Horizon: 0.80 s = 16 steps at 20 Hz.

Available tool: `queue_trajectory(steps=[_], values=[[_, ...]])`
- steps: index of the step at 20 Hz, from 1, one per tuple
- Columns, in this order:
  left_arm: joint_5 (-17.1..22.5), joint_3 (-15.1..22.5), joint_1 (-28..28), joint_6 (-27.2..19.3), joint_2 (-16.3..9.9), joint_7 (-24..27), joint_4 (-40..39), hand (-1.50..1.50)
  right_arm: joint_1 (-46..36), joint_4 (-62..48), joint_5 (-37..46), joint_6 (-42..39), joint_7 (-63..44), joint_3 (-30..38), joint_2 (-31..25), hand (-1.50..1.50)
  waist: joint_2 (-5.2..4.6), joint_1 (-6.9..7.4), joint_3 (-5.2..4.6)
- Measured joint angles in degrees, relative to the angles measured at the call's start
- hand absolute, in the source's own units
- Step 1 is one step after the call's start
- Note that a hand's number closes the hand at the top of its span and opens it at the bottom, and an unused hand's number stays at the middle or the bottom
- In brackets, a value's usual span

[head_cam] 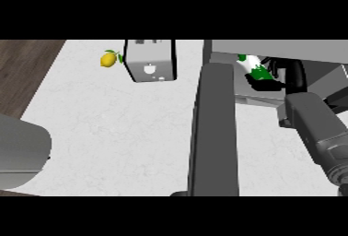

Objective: Pick up the milk, place it into the microwave and close the microwave

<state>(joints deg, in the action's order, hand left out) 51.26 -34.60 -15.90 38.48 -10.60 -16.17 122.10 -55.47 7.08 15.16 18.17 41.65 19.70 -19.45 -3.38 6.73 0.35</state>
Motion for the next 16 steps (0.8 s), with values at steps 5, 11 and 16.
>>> queue_trajectory(steps=[5, 11, 16], values=[[-0.33, 0.04, 1.12, 0.09, -0.75, -0.03, -0.63, -1.50, -0.47, -0.66, -0.16, 2.27, -0.91, 0.58, -1.44, 1.50, -0.38, 0.96, -0.02], [-0.20, 0.25, 2.24, 0.09, -1.65, -0.25, -1.06, -1.50, -0.48, -1.46, -1.62, 4.29, -0.99, 2.13, -2.15, 1.50, -0.47, 1.79, -0.21], [-0.45, 0.44, 3.53, 0.20, -2.38, -0.29, -2.16, -1.50, -1.74, -1.49, -1.15, 4.43, -1.85, 1.86, -3.82, 1.50, -1.46, 2.74, 0.09]])
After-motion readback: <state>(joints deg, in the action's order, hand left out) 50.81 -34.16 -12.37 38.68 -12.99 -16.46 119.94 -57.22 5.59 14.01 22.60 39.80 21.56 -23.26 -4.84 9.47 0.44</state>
